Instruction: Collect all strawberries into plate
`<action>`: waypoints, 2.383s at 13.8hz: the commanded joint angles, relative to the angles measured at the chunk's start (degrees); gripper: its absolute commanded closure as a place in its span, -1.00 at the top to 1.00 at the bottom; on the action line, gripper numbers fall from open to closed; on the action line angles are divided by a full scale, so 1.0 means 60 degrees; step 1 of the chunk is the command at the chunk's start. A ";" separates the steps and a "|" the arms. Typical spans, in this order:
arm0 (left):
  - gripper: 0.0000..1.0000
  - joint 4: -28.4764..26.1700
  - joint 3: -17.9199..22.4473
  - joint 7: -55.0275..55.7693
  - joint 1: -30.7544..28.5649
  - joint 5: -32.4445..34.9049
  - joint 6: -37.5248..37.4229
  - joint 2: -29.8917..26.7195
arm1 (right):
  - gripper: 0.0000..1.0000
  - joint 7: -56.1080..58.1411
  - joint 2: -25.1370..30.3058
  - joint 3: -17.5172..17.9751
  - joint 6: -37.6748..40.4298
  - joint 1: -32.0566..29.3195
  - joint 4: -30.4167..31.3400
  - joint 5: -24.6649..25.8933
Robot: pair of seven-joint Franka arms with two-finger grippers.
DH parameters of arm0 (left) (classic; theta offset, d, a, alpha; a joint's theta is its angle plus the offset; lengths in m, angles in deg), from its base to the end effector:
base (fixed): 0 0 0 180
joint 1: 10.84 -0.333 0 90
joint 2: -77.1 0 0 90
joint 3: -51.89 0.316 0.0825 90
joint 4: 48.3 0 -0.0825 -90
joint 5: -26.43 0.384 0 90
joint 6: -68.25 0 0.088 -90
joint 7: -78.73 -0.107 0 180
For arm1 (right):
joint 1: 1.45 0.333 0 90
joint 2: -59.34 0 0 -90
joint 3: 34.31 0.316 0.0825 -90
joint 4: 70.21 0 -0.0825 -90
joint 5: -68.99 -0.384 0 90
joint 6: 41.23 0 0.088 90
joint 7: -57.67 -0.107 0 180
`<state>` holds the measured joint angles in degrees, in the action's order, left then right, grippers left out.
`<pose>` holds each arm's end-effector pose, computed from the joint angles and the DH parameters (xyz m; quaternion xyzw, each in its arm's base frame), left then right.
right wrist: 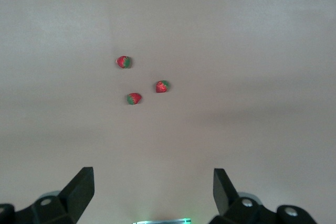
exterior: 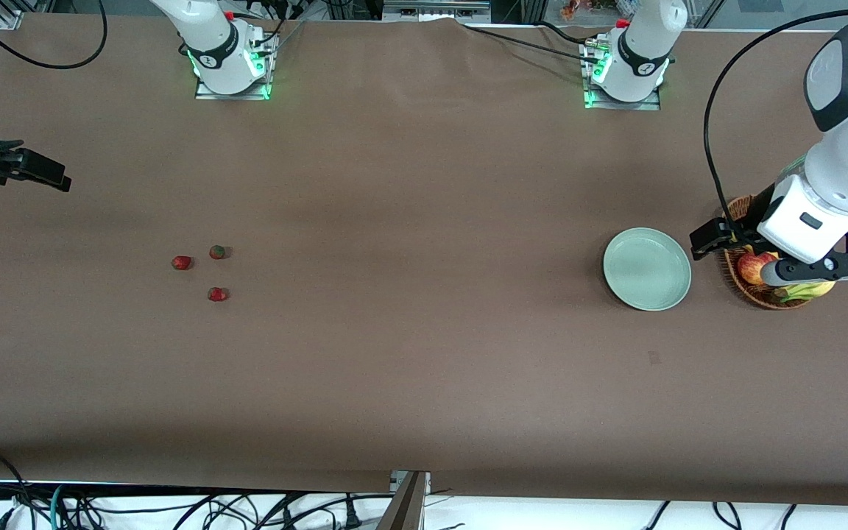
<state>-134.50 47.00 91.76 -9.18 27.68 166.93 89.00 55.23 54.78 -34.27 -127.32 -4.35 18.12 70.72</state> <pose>0.6233 -0.0646 0.5471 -0.9984 -0.0559 -0.0057 0.0011 0.5689 -0.0318 0.5879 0.9971 -0.0463 -0.0594 0.0149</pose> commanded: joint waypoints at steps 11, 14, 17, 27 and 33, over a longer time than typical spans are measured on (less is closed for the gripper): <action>1.00 0.0245 0.0054 0.0085 -0.0042 0.0115 -0.0435 -0.0020 | 1.00 0.0127 -0.0119 0.0037 0.0096 -0.0088 -0.0278 -0.0143; 1.00 0.0275 0.0054 0.0085 -0.0042 0.0130 -0.0435 -0.0020 | 1.00 0.0142 -0.0119 0.0037 0.0081 -0.0103 -0.0278 -0.0143; 1.00 0.0289 0.0054 0.0085 -0.0174 0.0130 -0.0435 -0.0020 | 1.00 0.0142 -0.0206 0.0037 0.0066 -0.0088 -0.0293 -0.0143; 1.00 0.0289 0.0024 0.0085 -0.0174 0.0145 -0.0435 -0.0035 | 1.00 0.0127 -0.1362 0.0111 -0.0533 0.0014 -0.0278 -0.0172; 1.00 0.0289 0.0025 0.0085 -0.0174 0.0145 -0.0449 -0.0020 | 1.00 -0.0004 -0.2665 0.0140 -0.1954 0.0468 -0.0176 -0.0143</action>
<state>-133.84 47.38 91.82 -10.19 27.68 165.55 88.95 55.45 41.12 -33.47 -137.88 -2.95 18.13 70.56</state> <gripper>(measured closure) 0.000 0.000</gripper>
